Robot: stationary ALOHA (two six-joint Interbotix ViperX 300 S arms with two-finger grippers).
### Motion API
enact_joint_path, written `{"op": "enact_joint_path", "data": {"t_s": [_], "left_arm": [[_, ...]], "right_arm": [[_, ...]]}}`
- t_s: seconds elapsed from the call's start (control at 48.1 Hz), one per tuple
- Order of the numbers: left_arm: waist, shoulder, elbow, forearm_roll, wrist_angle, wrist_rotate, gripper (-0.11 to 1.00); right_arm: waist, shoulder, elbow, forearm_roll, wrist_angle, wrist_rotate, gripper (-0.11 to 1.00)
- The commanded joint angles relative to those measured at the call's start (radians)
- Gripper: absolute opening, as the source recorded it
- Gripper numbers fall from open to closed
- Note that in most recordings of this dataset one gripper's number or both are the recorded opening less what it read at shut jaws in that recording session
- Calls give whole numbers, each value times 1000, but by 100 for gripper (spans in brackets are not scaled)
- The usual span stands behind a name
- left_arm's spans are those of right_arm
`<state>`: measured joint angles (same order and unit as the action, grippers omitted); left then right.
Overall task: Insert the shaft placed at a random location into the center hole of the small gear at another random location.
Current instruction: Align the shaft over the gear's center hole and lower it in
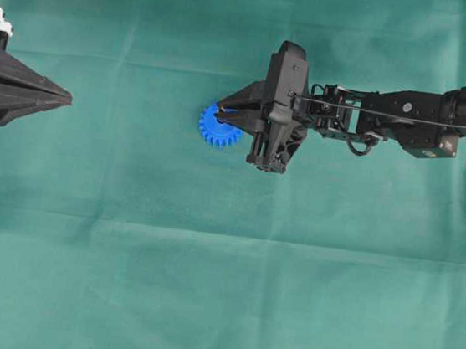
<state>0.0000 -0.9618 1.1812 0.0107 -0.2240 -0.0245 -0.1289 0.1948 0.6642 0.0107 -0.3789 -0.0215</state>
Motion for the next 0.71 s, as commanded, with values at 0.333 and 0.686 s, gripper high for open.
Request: {"op": "enact_joint_path", "data": {"t_s": [0.333, 0.686], "left_arm": [[2, 8, -25, 3, -3, 0, 0], [2, 8, -25, 3, -3, 0, 0]], "right_arm": [[0, -2, -15, 6, -21, -8, 14], [0, 38, -26, 5, -40, -8, 14]]}}
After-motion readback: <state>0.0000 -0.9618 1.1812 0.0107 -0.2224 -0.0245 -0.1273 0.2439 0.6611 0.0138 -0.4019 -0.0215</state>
